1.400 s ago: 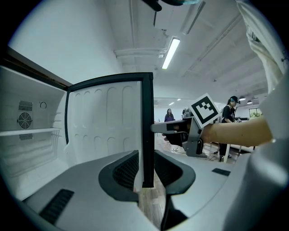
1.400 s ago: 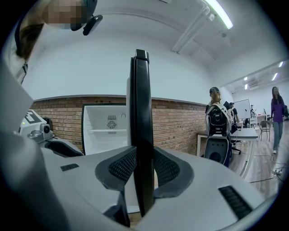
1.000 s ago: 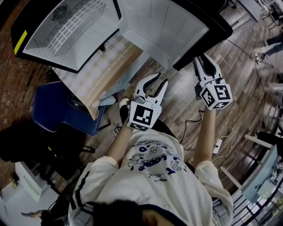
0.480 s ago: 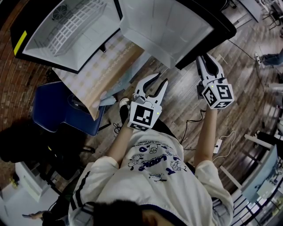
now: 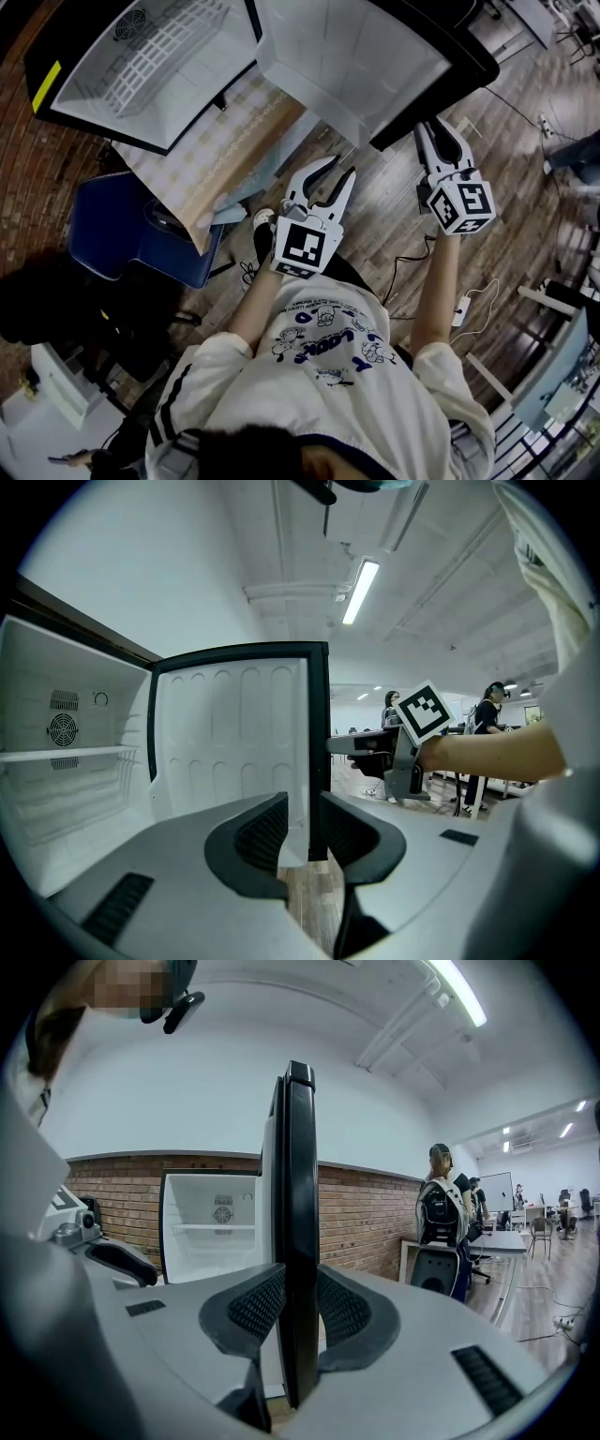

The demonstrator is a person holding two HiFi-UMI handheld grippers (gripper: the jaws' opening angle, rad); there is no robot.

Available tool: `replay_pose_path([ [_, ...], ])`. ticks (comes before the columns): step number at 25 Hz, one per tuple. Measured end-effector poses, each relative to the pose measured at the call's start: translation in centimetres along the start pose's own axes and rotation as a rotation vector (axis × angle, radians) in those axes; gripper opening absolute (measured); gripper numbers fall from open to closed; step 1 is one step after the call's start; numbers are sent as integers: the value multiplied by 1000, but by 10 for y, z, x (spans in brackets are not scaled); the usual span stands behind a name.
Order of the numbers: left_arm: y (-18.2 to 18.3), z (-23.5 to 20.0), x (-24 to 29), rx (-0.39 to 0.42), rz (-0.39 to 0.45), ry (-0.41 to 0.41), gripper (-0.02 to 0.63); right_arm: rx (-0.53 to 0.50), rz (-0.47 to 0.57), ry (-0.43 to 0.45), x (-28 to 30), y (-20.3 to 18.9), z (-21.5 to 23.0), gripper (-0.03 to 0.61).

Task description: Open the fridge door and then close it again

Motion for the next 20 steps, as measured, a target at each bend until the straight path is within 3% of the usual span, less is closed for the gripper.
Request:
replay_pose_path([
  [20, 7, 22, -12, 1, 24, -8, 115, -31, -11, 60, -19, -5, -47, 107],
])
Point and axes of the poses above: the fingertips, and each gripper's own axes: x forward along the fingers, z to its right, y out of its top, the point moved 6 cm from there along -x, backward along the fingers, and after that the axes turned 5 degrees about x, right-handed, at the moved point
